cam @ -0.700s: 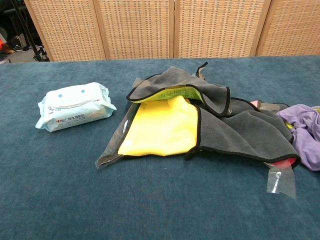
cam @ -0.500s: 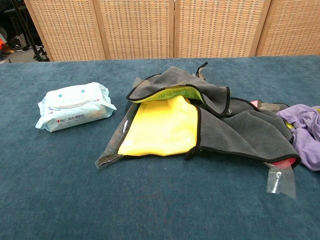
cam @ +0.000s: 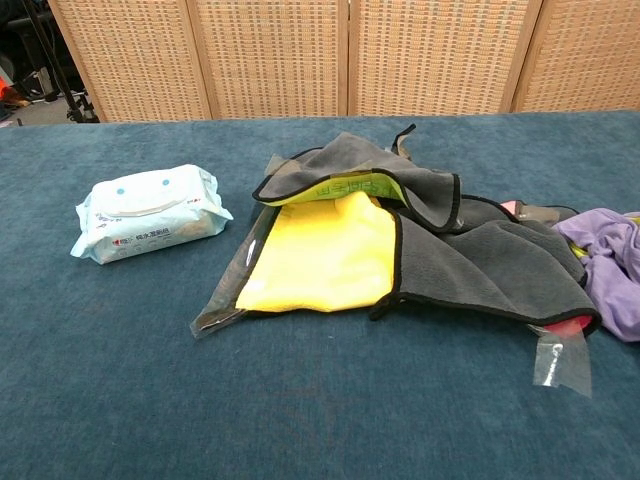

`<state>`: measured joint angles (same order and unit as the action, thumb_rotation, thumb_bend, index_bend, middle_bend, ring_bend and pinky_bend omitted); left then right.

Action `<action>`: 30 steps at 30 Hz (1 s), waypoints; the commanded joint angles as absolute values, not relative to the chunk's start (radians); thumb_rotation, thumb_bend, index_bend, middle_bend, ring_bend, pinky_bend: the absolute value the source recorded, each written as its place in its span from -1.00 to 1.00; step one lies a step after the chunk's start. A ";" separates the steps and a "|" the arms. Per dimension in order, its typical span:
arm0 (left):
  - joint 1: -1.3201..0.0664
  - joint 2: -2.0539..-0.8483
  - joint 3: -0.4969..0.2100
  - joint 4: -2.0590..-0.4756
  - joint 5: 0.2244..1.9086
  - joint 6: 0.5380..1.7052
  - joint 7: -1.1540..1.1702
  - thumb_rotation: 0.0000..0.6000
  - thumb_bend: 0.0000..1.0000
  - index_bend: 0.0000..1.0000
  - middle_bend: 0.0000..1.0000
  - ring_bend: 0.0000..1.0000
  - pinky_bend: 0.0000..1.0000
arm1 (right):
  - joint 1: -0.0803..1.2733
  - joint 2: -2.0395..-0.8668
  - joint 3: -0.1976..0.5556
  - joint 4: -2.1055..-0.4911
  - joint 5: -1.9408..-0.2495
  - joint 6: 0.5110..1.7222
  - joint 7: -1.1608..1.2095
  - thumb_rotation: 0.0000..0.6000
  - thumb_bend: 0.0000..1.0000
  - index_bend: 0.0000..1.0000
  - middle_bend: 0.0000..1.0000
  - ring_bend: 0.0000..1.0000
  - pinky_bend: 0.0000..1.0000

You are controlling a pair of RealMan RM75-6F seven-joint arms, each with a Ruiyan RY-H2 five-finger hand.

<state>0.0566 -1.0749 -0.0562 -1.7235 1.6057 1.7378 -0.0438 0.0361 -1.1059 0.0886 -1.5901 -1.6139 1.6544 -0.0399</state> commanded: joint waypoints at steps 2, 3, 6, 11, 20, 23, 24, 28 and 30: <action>-0.011 -1.138 -0.080 -1.661 1.655 1.686 -0.087 1.00 -0.22 -1.00 0.87 1.00 0.97 | 0.032 -1.095 0.093 -1.597 -1.606 1.661 -0.018 1.00 -1.00 -1.00 -1.00 -1.00 -1.00; -0.031 -1.143 -0.079 -1.662 1.671 1.662 -0.089 1.00 -0.06 -1.00 0.89 1.00 1.00 | 0.032 -1.092 0.095 -1.598 -1.604 1.660 -0.012 1.00 -1.00 -1.00 -1.00 -1.00 -1.00; -0.117 -1.131 -0.071 -1.703 1.714 1.537 -0.099 1.00 0.48 -1.00 0.92 1.00 1.00 | 0.033 -1.083 0.099 -1.602 -1.594 1.657 0.010 1.00 -1.00 -1.00 -1.00 -1.00 -1.00; -0.280 -1.080 -0.088 -1.828 1.636 1.229 -0.085 1.00 0.67 -1.00 0.92 1.00 1.00 | 0.034 -1.071 0.102 -1.605 -1.583 1.648 0.040 1.00 -1.00 -1.00 -1.00 -1.00 -1.00; -0.543 -1.154 -0.174 -1.893 1.317 0.816 0.167 1.00 0.80 -1.00 0.92 1.00 1.00 | 0.040 -1.063 0.103 -1.602 -1.574 1.629 0.065 1.00 -1.00 -1.00 -1.00 -1.00 -1.00; -0.621 -1.215 -0.189 -1.859 1.209 0.728 0.203 1.00 0.87 -1.00 0.92 1.00 1.00 | 0.044 -1.063 0.103 -1.601 -1.572 1.622 0.065 1.00 -1.00 -1.00 -1.00 -1.00 -1.00; -0.641 -1.232 -0.193 -1.845 1.179 0.706 0.207 1.00 0.89 -1.00 0.92 1.00 1.00 | 0.045 -1.062 0.102 -1.601 -1.573 1.619 0.067 1.00 -1.00 -1.00 -1.00 -1.00 -1.00; -0.732 -1.324 -0.206 -1.763 1.065 0.633 0.225 1.00 0.94 -1.00 0.92 1.00 1.00 | 0.052 -1.062 0.099 -1.597 -1.565 1.596 0.074 1.00 -1.00 -1.00 -1.00 -1.00 -1.00; -0.768 -1.365 -0.206 -1.728 1.024 0.617 0.239 1.00 0.99 -1.00 0.92 1.00 1.00 | 0.055 -1.064 0.100 -1.595 -1.562 1.589 0.070 1.00 -1.00 -1.00 -1.00 -1.00 -1.00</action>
<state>-0.7154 -1.3109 -0.1934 -1.7769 1.0792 0.6570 0.2103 0.0538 -1.0632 0.0997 -1.5960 -1.5631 1.5911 0.0712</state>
